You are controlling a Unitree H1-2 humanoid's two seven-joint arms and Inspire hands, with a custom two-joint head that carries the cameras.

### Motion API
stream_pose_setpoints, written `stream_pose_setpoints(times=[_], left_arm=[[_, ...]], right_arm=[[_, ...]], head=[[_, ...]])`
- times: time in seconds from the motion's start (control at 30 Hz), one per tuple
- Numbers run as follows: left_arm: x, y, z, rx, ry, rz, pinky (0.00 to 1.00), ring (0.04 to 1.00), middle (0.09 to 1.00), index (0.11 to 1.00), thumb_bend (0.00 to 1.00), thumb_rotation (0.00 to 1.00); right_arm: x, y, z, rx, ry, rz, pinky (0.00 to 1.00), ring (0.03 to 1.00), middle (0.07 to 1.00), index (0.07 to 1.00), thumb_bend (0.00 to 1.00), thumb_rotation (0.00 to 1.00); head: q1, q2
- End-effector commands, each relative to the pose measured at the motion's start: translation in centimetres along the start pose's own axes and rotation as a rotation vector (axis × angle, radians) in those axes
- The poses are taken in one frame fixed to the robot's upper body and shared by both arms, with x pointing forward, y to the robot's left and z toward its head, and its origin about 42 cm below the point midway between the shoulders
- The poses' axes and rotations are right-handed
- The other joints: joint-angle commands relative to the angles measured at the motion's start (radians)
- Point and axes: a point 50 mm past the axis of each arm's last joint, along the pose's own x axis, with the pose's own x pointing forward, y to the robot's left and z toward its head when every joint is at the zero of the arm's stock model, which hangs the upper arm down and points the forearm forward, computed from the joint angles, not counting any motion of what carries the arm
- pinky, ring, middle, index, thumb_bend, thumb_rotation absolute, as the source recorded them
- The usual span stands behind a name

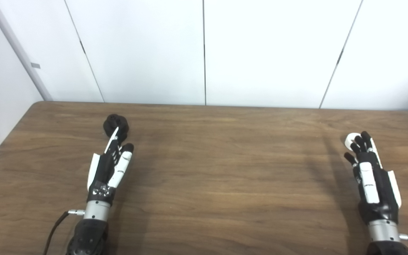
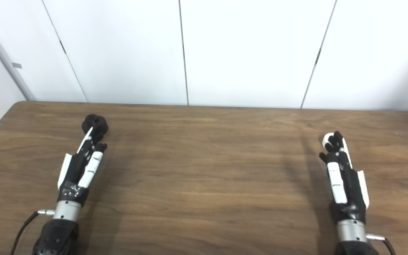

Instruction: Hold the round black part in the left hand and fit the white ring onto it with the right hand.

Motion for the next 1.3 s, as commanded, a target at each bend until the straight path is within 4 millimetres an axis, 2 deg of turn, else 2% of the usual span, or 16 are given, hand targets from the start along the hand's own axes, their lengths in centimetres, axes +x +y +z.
stream_pose_setpoints(times=[0.0,0.33,0.37,0.63,0.73,0.8,0.9,0.97,1.03,1.13,1.27], left_arm=[[-2.2,-0.6,-2.8,-0.024,0.089,0.000,0.90,0.965,0.977,0.967,0.56,0.78],[-2.2,-0.4,-2.8,-0.009,0.090,-0.011,0.89,0.950,0.966,0.959,0.56,0.79],[-2.3,-0.4,-2.8,-0.008,0.090,-0.010,0.89,0.946,0.963,0.956,0.56,0.79],[-2.1,-0.2,-2.6,0.019,0.057,0.049,0.84,0.924,0.944,0.929,0.57,0.74],[-1.7,0.1,-2.4,0.047,0.032,0.126,0.80,0.882,0.902,0.899,0.59,0.64],[-1.4,0.4,-2.4,0.051,0.000,0.185,0.75,0.832,0.851,0.876,0.63,0.42],[-0.6,0.9,-2.7,0.062,-0.036,0.262,0.73,0.792,0.818,0.872,0.71,0.26],[-0.1,1.2,-2.8,0.101,-0.043,0.293,0.72,0.775,0.808,0.873,0.75,0.19],[0.5,1.7,-2.9,0.160,-0.048,0.316,0.71,0.771,0.807,0.873,0.79,0.14],[1.7,2.7,-3.1,0.233,-0.067,0.329,0.70,0.772,0.814,0.871,0.81,0.12],[3.1,4.2,-3.3,0.340,-0.084,0.335,0.70,0.798,0.838,0.886,0.83,0.15]], right_arm=[[-1.5,0.0,-2.0,0.016,0.052,-0.011,0.91,0.950,0.955,0.959,0.35,0.80],[-1.5,0.0,-2.1,0.001,0.040,0.000,0.91,0.957,0.960,0.967,0.34,0.83],[-1.6,0.0,-2.1,0.000,0.040,0.001,0.91,0.958,0.959,0.966,0.35,0.82],[-1.8,-0.1,-2.2,0.013,0.051,-0.001,0.93,0.964,0.967,0.973,0.36,0.83],[-1.8,-0.1,-2.2,0.010,0.052,-0.002,0.92,0.964,0.965,0.969,0.38,0.85],[-1.8,-0.1,-2.2,0.004,0.051,0.001,0.92,0.967,0.969,0.972,0.37,0.85],[-1.9,-0.1,-2.2,0.004,0.051,0.005,0.92,0.965,0.970,0.974,0.35,0.84],[-1.9,-0.2,-2.4,0.006,0.052,0.001,0.92,0.962,0.967,0.971,0.35,0.83],[-1.9,-0.2,-2.4,0.020,0.055,-0.001,0.94,0.968,0.967,0.971,0.35,0.83],[-1.9,-0.2,-2.4,0.033,0.054,0.003,0.94,0.970,0.968,0.974,0.35,0.83],[-1.9,-0.3,-2.6,0.035,0.048,0.008,0.94,0.975,0.975,0.980,0.31,0.84]], head=[[0.001,0.001],[-0.004,0.002],[0.000,-0.008],[0.027,-0.017],[0.028,-0.022],[0.032,-0.021],[0.043,-0.028],[0.061,-0.036],[0.068,-0.039],[0.071,-0.043],[0.077,-0.049]])
